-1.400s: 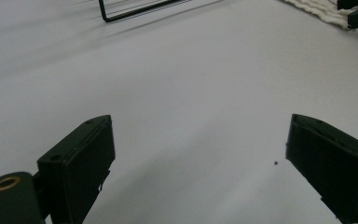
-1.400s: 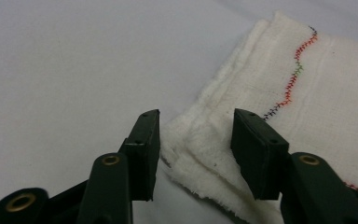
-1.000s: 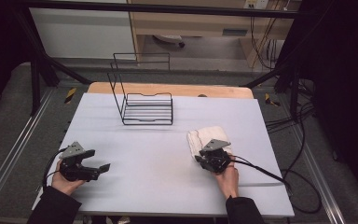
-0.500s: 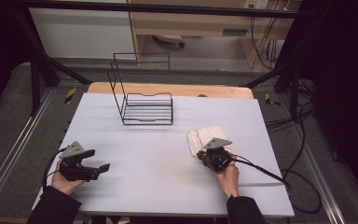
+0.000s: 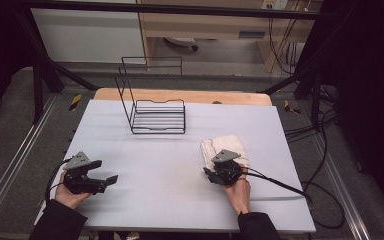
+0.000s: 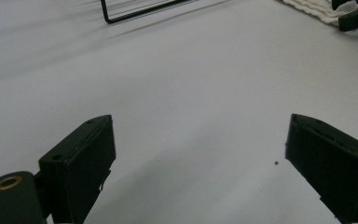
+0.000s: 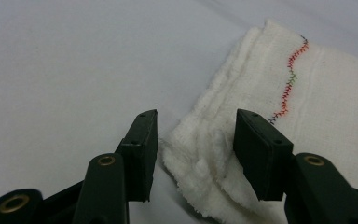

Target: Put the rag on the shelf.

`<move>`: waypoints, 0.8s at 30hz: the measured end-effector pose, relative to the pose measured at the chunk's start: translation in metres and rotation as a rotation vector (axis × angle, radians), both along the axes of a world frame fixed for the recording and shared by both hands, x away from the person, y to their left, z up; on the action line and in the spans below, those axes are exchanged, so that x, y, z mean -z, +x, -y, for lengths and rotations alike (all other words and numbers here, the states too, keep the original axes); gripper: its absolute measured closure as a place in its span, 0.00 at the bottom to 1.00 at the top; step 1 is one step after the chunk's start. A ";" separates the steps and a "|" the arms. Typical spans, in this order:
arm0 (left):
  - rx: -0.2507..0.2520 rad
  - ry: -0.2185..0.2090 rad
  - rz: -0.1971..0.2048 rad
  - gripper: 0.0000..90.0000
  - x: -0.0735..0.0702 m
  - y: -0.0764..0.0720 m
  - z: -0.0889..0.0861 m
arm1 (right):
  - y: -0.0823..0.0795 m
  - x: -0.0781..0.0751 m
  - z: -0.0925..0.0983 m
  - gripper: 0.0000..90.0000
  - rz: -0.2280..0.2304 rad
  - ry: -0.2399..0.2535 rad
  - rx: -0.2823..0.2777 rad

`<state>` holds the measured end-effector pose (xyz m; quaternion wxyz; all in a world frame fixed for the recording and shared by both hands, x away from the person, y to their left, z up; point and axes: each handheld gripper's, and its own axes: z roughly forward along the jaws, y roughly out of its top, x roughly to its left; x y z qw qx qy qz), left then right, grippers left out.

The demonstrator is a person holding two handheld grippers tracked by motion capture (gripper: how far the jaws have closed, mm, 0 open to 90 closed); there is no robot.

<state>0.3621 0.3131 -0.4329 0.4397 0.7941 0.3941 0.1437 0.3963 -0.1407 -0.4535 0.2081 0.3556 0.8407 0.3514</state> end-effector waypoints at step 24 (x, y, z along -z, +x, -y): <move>0.001 -0.001 0.001 0.09 -0.001 0.000 -0.001 | 0.003 -0.018 0.004 0.92 -0.008 -0.007 0.044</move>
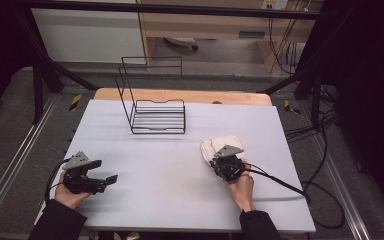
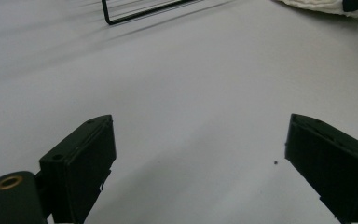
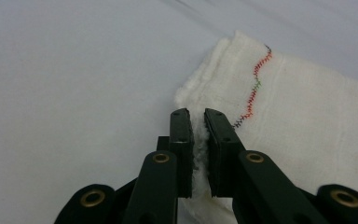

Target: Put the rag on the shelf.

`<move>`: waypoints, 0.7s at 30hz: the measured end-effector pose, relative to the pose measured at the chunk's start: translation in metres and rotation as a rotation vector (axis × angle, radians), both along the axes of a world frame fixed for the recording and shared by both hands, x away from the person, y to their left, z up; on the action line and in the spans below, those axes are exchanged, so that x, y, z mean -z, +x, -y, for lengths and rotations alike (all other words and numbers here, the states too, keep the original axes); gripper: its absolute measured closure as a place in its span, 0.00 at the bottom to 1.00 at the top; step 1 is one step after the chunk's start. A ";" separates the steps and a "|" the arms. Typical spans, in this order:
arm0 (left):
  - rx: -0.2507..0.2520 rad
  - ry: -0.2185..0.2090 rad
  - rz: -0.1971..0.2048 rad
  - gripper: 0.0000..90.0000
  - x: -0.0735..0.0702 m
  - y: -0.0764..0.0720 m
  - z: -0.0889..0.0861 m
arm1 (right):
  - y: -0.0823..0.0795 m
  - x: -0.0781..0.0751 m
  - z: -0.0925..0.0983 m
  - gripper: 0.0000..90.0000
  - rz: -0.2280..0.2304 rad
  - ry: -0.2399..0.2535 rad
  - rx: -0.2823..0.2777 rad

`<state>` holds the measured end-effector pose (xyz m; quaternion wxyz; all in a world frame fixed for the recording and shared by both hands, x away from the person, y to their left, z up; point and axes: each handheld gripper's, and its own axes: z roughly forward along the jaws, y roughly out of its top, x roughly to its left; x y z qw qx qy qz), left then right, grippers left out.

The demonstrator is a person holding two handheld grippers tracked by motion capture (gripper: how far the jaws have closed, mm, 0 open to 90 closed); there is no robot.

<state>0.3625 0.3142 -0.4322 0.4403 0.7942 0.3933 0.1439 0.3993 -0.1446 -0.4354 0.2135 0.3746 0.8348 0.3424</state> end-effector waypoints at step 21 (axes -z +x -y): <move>0.010 0.000 -0.003 0.10 0.000 -0.001 0.004 | 0.009 -0.005 -0.084 0.92 -0.138 0.253 -0.094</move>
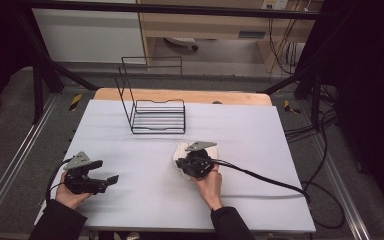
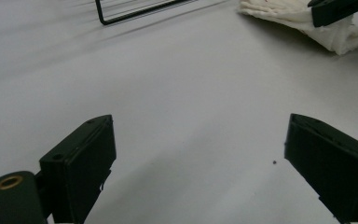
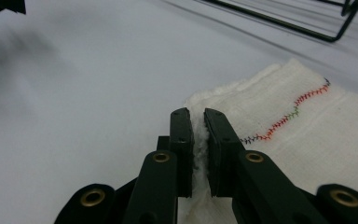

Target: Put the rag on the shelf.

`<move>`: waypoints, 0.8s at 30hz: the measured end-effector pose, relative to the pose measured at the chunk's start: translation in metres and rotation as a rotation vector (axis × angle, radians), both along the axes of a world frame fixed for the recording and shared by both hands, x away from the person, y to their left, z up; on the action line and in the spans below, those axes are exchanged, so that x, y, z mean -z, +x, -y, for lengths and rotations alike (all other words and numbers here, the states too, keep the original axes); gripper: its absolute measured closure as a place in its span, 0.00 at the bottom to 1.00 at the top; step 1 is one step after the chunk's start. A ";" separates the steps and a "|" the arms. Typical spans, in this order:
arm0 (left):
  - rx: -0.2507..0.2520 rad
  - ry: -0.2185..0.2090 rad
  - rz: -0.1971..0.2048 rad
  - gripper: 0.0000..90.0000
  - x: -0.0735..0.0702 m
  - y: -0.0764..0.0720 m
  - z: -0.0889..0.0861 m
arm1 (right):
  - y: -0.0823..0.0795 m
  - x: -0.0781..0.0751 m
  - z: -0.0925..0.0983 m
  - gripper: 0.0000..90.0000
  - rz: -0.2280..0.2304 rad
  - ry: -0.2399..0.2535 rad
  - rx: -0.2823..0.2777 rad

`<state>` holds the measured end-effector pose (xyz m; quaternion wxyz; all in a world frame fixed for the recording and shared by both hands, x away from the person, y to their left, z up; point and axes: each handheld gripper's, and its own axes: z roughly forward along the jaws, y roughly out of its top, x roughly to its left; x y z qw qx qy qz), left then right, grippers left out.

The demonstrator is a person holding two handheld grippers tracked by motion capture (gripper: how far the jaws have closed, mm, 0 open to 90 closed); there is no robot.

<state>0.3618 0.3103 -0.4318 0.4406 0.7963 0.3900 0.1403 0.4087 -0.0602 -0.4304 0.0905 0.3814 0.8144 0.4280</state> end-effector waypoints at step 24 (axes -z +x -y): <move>0.006 -0.019 -0.019 0.10 -0.007 -0.002 0.031 | 0.003 -0.028 0.058 0.38 0.104 -0.034 0.079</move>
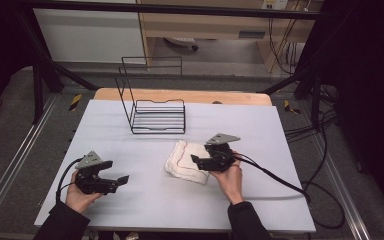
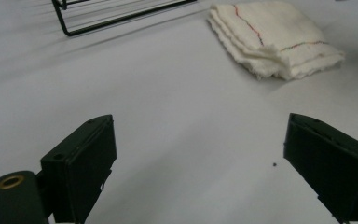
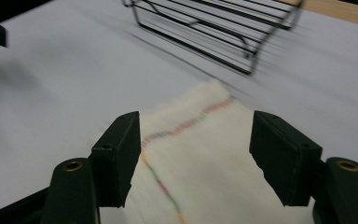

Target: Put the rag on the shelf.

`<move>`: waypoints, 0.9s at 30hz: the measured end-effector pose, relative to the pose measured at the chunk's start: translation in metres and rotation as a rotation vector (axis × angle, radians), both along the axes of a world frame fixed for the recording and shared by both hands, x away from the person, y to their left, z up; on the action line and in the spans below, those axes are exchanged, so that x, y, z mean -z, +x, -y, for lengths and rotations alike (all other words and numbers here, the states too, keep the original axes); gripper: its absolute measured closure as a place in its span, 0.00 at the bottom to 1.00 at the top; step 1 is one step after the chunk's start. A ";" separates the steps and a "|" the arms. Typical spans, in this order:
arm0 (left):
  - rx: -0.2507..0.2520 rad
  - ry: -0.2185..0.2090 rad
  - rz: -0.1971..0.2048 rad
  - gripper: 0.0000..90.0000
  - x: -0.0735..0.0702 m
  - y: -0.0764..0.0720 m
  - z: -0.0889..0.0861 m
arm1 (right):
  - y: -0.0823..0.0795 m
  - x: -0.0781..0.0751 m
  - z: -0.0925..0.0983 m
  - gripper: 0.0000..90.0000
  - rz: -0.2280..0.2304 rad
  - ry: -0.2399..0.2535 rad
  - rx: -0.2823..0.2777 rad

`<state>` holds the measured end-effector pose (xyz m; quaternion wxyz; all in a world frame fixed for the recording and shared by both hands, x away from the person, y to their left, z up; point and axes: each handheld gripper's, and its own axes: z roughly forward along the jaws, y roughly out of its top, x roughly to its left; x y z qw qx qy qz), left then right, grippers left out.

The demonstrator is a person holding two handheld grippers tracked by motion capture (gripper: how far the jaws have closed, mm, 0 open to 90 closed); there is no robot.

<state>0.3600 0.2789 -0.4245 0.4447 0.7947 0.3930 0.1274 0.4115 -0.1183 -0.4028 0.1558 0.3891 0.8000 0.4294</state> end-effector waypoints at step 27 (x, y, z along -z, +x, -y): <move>-0.067 0.025 -0.157 0.34 0.013 0.054 0.140 | -0.029 0.050 0.024 0.55 -0.110 -0.014 0.053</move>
